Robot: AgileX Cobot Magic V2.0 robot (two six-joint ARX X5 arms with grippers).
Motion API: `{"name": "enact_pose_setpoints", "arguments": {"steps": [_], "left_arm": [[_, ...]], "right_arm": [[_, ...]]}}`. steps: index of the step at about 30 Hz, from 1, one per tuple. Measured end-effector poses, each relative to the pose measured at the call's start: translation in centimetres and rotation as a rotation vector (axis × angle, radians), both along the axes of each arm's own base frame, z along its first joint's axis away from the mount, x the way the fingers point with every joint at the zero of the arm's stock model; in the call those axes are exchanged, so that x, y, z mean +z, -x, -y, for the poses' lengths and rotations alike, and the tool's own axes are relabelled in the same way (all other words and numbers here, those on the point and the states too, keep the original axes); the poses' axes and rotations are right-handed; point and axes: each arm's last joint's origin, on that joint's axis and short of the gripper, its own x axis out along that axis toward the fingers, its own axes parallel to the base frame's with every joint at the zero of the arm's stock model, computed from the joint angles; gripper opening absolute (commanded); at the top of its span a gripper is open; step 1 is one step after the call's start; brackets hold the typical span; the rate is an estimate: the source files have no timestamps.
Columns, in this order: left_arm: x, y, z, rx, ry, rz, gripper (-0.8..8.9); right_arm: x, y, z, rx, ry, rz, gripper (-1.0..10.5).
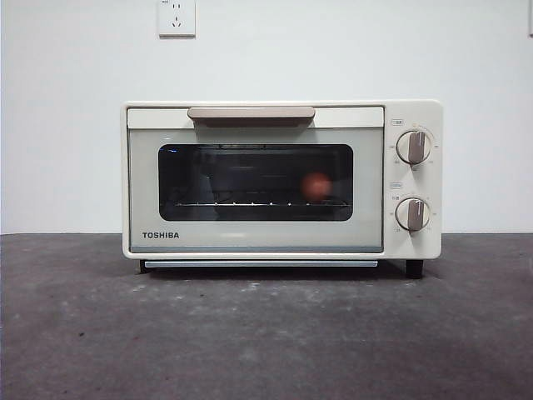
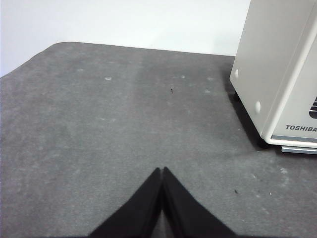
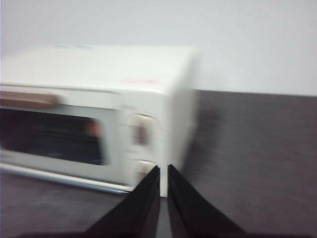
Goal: Eggoven
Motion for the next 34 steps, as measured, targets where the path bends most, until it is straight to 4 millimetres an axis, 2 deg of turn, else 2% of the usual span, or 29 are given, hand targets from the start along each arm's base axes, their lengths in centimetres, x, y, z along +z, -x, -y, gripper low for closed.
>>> {"name": "enact_pose_setpoints", "arguments": {"steps": [7, 12, 15, 24, 34], "left_arm": [[0.0, 0.0, 0.0, 0.0, 0.0, 0.0, 0.08], [0.0, 0.0, 0.0, 0.0, 0.0, 0.0, 0.08], [0.0, 0.0, 0.0, 0.0, 0.0, 0.0, 0.08], [0.0, 0.0, 0.0, 0.0, 0.0, 0.0, 0.08], [0.0, 0.0, 0.0, 0.0, 0.0, 0.0, 0.08]], "right_arm": [[-3.2, 0.4, 1.8, -0.163, 0.023, 0.087, 0.0], [-6.6, 0.4, 2.1, -0.201, 0.022, 0.089, 0.0], [-7.8, 0.5, 2.1, -0.202, 0.014, 0.085, 0.0], [-9.3, 0.6, 2.2, -0.202, 0.01, -0.061, 0.0], [-8.8, 0.6, 2.2, -0.207, -0.016, -0.019, 0.0]]}}
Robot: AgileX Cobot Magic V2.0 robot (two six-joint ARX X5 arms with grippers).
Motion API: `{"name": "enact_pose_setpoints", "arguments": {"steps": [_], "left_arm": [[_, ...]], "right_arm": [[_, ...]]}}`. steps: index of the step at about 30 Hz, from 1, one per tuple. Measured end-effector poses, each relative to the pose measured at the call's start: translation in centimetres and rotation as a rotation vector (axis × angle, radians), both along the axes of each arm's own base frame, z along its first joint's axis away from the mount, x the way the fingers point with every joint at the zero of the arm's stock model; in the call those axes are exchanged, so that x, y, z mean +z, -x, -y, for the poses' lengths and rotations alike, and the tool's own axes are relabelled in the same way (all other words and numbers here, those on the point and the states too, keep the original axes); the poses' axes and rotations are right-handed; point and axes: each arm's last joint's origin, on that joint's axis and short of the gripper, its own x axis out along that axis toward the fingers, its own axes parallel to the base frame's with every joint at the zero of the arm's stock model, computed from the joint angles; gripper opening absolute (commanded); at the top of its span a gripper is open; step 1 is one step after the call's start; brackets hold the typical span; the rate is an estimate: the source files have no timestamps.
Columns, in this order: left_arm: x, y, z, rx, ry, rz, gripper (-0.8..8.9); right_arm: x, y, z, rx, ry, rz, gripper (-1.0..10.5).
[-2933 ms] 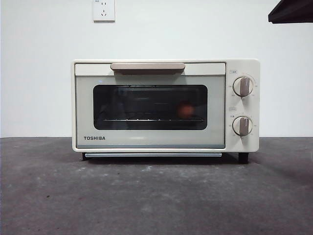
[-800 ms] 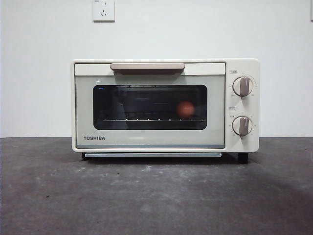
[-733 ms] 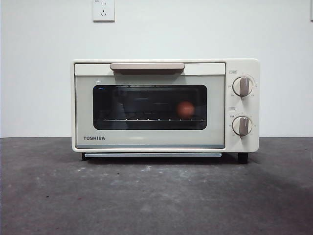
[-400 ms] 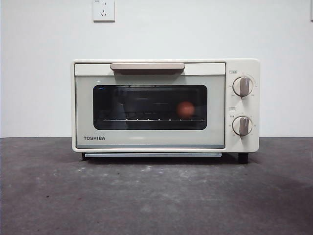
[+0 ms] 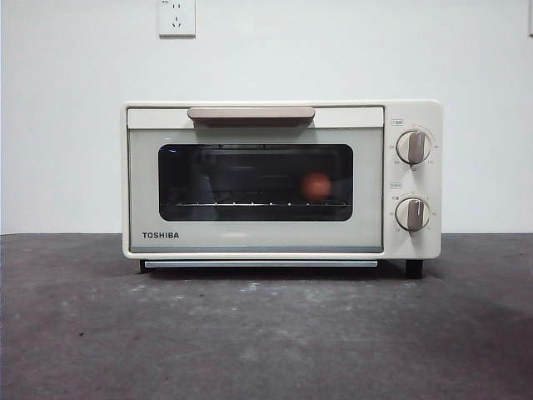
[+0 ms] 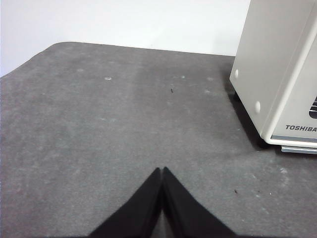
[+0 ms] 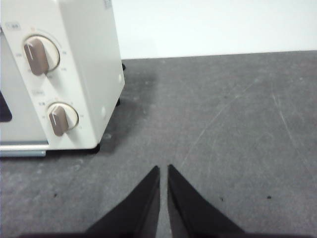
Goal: Eggoven
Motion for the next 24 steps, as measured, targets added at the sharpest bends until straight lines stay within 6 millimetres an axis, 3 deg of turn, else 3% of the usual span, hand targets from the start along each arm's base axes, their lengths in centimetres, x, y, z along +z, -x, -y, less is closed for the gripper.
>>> {"name": "enact_pose_setpoints", "arguments": {"steps": [24], "left_arm": [[0.0, 0.0, 0.0, 0.0, 0.0, 0.0, 0.08]], "right_arm": [[0.14, -0.01, 0.0, 0.0, -0.002, 0.015, 0.0]]}}
